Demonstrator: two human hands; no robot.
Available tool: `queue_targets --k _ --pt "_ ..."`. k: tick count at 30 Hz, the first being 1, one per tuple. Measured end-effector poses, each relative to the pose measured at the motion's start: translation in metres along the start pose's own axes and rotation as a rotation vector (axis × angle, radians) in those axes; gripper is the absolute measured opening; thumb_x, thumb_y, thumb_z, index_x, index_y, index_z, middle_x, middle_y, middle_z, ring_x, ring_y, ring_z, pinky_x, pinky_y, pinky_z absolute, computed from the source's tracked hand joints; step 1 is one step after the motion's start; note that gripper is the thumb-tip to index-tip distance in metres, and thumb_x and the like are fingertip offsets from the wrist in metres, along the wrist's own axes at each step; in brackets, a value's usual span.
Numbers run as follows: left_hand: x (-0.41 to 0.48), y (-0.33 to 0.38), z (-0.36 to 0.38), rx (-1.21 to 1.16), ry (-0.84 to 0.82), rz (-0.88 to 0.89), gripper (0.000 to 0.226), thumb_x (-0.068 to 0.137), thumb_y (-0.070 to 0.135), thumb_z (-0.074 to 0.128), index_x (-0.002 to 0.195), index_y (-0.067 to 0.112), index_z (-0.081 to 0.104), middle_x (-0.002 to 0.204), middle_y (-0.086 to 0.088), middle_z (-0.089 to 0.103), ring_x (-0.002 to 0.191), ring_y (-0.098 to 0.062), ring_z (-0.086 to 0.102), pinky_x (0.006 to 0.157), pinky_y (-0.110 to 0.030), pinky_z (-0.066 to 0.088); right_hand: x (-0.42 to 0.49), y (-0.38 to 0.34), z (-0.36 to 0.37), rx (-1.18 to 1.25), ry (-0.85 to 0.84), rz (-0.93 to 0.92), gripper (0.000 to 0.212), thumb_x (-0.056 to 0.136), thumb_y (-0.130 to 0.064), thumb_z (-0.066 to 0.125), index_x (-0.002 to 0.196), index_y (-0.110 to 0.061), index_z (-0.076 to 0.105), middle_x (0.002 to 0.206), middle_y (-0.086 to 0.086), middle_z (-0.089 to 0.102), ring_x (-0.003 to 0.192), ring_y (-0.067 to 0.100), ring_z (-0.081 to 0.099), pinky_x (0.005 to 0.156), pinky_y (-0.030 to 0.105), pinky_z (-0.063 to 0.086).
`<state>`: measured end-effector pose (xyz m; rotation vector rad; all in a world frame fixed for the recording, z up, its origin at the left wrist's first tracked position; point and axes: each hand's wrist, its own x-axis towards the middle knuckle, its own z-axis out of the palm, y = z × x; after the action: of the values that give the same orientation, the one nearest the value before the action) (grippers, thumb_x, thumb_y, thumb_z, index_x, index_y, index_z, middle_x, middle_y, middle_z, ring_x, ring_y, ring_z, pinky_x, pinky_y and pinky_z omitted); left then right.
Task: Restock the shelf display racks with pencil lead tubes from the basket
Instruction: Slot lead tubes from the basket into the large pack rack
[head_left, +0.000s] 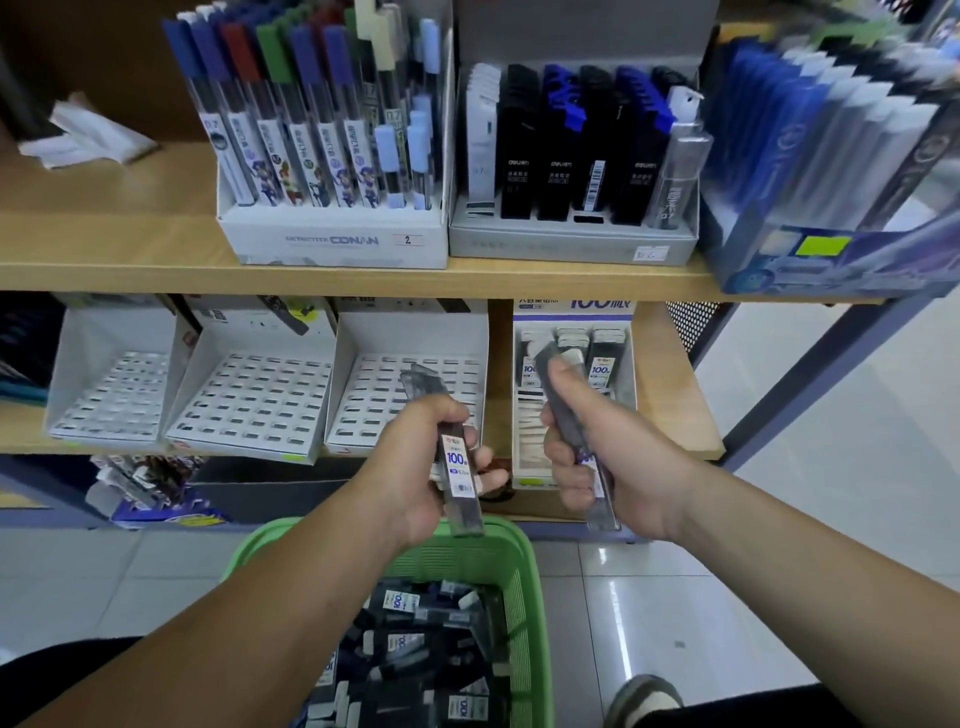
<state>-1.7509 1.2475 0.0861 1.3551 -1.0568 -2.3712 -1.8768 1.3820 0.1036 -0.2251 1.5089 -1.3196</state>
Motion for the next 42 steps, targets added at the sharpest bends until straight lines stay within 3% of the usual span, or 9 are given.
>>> queue_targets --k 4,10,13,15,18,21,30,36,42 --pt "0.000 -0.005 0.010 0.088 0.026 0.050 0.006 0.092 0.007 0.065 0.087 0.006 0.063 0.064 -0.005 0.052 0.047 -0.015 0.046 0.046 -0.028 0.047 0.002 -0.008 -0.022 0.079 0.079 -0.077 0.046 0.102 -0.055 0.052 0.110 -0.009 0.056 0.076 0.013 0.060 0.057 0.021 0.049 0.049 0.028 0.027" --pt "-0.001 -0.026 0.027 0.394 -0.072 0.220 0.046 0.078 0.021 0.090 0.114 0.006 0.066 0.068 -0.003 0.072 0.054 -0.017 0.063 0.056 -0.030 0.053 0.007 0.001 -0.022 0.116 0.151 -0.080 0.044 0.099 -0.052 0.059 0.119 -0.015 0.069 0.120 0.019 0.073 0.095 0.030 0.059 0.053 0.030 0.039" --pt "-0.008 -0.036 0.042 0.447 -0.127 0.306 0.038 0.080 0.013 0.088 0.112 0.009 0.068 0.077 -0.003 0.078 0.061 -0.013 0.071 0.055 -0.026 0.056 0.017 0.006 -0.017 0.123 0.056 -0.056 0.052 0.094 -0.058 0.062 0.127 -0.019 0.069 0.126 0.015 0.071 0.116 0.039 0.066 0.091 0.041 0.050" --pt "-0.008 -0.038 0.046 0.447 -0.158 0.342 0.043 0.079 0.009 0.088 0.115 0.010 0.066 0.085 -0.008 0.079 0.070 -0.019 0.075 0.059 -0.026 0.057 0.020 0.006 -0.016 0.091 0.037 -0.036 0.055 0.087 -0.064 0.067 0.127 -0.026 0.070 0.127 0.004 0.073 0.127 0.035 0.061 0.115 0.052 0.037" --pt "-0.009 -0.033 0.048 0.449 -0.158 0.385 0.037 0.081 0.006 0.086 0.112 0.008 0.066 0.084 -0.011 0.079 0.069 -0.021 0.074 0.059 -0.029 0.056 0.021 0.005 -0.019 0.055 0.042 -0.017 0.054 0.084 -0.061 0.072 0.124 -0.024 0.072 0.120 0.000 0.073 0.100 0.015 0.063 0.085 0.034 0.048" --pt "-0.008 -0.026 0.045 0.524 -0.125 0.406 0.022 0.084 0.013 0.085 0.101 0.013 0.071 0.081 -0.010 0.077 0.058 -0.017 0.067 0.054 -0.030 0.055 0.021 0.001 -0.027 0.000 0.081 -0.094 0.044 0.086 -0.048 0.077 0.112 -0.013 0.069 0.089 0.001 0.066 0.065 0.012 0.051 0.054 0.028 0.033" --pt "0.002 -0.007 0.021 0.588 -0.280 0.223 0.030 0.081 0.006 0.081 0.109 0.003 0.072 0.095 -0.021 0.077 0.056 -0.019 0.054 0.053 -0.031 0.046 0.024 -0.018 -0.039 -0.011 0.110 -0.252 0.019 0.092 -0.008 0.074 0.110 -0.004 0.070 0.073 0.004 0.068 0.054 0.011 0.048 0.049 0.026 0.030" --pt "0.027 -0.006 0.010 0.490 0.162 0.337 0.038 0.080 0.007 0.086 0.111 0.002 0.065 0.074 -0.013 0.073 0.050 -0.018 0.059 0.047 -0.028 0.049 0.027 -0.033 -0.036 -0.109 0.389 -0.480 0.020 0.090 0.002 0.073 0.107 -0.005 0.065 0.087 0.012 0.073 0.051 0.002 0.060 0.046 0.015 0.043" --pt "0.040 -0.017 0.013 0.481 0.189 0.394 0.037 0.079 0.013 0.086 0.108 0.004 0.064 0.071 -0.009 0.070 0.051 -0.016 0.062 0.051 -0.029 0.050 0.051 -0.029 -0.031 -0.399 0.436 -0.604 0.015 0.086 -0.004 0.076 0.094 -0.015 0.070 0.081 -0.002 0.070 0.071 0.005 0.066 0.067 0.029 0.056"
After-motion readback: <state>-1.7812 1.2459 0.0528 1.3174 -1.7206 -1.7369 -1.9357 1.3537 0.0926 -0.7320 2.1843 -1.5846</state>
